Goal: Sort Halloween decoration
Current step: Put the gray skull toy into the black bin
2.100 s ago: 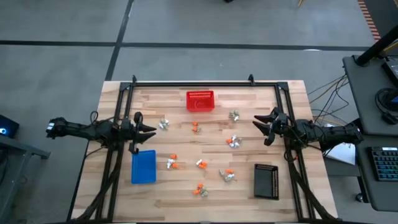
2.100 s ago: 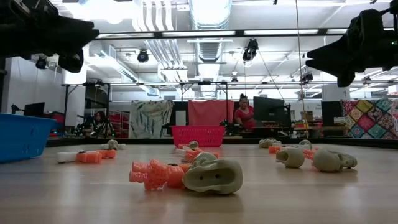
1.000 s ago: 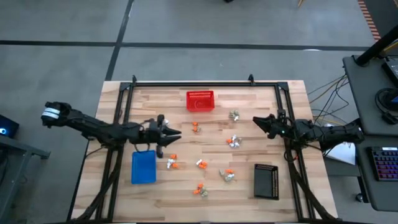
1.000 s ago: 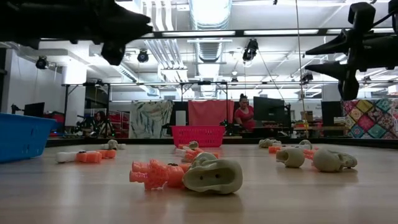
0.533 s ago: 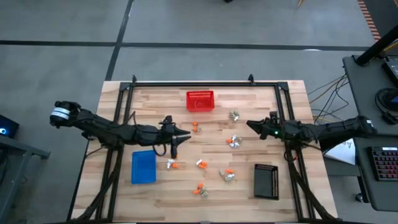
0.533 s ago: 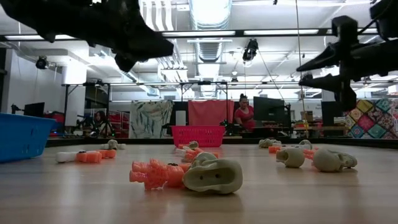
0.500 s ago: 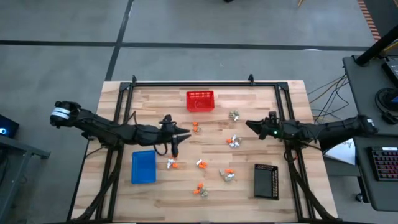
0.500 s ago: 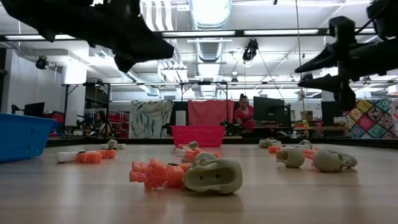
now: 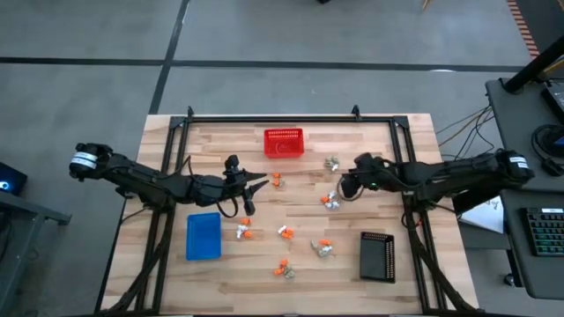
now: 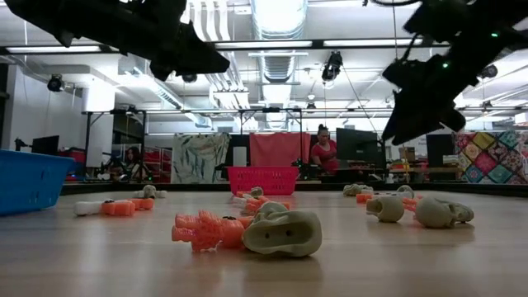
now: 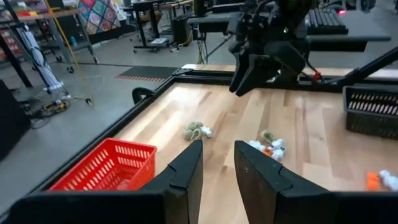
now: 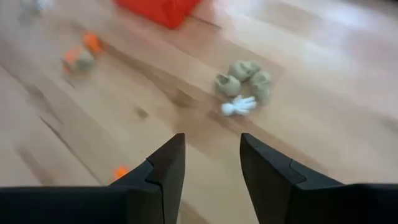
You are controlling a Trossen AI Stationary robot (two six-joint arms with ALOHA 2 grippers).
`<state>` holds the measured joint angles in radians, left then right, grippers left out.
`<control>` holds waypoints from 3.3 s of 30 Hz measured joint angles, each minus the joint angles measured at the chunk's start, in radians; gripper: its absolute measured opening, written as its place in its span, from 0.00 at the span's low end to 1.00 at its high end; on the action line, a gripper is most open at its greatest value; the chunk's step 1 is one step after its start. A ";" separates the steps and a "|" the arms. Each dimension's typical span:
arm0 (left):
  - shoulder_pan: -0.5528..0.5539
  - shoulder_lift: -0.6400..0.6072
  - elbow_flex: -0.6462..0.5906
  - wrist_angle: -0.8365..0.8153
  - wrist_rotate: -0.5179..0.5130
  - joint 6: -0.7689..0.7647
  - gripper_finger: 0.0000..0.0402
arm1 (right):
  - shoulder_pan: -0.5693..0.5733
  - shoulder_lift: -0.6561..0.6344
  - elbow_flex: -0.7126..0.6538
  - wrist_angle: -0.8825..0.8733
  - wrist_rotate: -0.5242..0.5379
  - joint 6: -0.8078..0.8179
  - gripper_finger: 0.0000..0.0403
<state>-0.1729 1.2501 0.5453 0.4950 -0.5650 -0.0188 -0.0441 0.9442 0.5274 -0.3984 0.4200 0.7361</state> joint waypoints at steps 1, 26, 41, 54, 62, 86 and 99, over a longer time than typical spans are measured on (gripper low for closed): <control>0.000 0.001 0.000 0.000 -0.001 0.016 0.19 | -0.002 0.023 0.024 -0.021 0.000 -0.043 0.36; 0.003 0.000 0.000 0.053 0.025 0.247 0.19 | -0.030 0.280 0.188 0.019 -0.078 -0.697 0.51; 0.003 0.007 0.000 0.051 0.027 0.279 0.19 | -0.207 0.305 0.188 0.060 -0.181 -0.759 0.49; 0.004 0.007 0.000 0.052 0.027 0.299 0.19 | -0.280 0.466 0.188 0.151 -0.210 -0.893 0.48; 0.004 0.007 0.000 0.052 0.026 0.306 0.19 | -0.296 0.503 0.188 0.181 -0.210 -0.918 0.48; 0.005 0.007 0.000 0.059 0.026 0.321 0.19 | -0.297 0.582 0.188 0.230 -0.210 -0.934 0.29; 0.005 0.007 0.000 0.059 0.026 0.321 0.19 | -0.297 0.581 0.188 0.259 -0.227 -0.939 0.08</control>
<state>-0.1680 1.2568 0.5449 0.5541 -0.5388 0.3023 -0.3412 1.5250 0.7155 -0.1398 0.1930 -0.2028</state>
